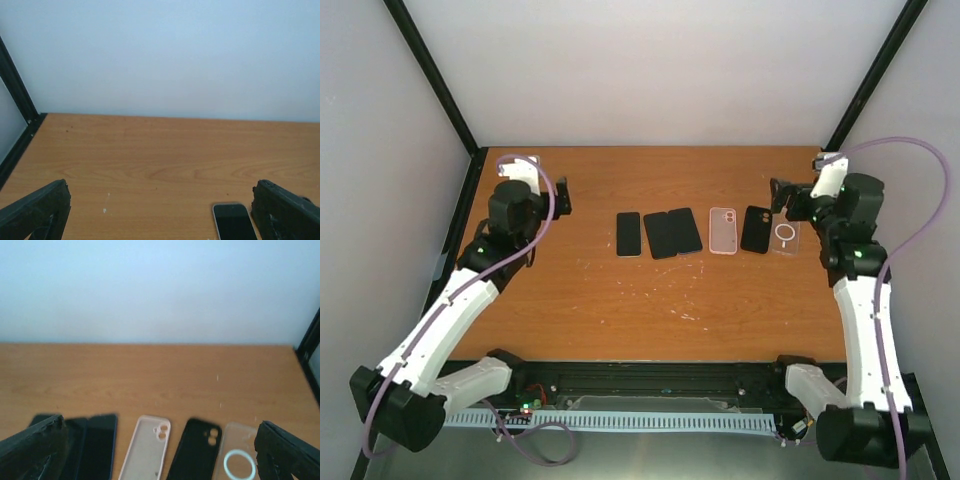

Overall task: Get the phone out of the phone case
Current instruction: Reset both arms

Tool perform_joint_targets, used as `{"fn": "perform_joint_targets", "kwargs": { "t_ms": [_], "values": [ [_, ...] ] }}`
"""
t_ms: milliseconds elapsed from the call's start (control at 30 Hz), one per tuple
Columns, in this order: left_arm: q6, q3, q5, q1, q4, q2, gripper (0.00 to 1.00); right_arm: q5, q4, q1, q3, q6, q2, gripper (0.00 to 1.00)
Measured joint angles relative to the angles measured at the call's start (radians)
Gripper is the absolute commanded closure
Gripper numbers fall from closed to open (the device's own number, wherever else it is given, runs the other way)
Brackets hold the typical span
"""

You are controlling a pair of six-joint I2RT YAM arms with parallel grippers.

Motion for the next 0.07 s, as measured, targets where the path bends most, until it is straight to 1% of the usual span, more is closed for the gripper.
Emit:
{"fn": "perform_joint_targets", "kwargs": {
  "t_ms": [67],
  "values": [
    [-0.001, 0.029, -0.012, 0.0, -0.018, -0.011, 0.01, -0.007, 0.012, 0.0, 0.026, 0.0, -0.044, 0.0]
  ]
}}
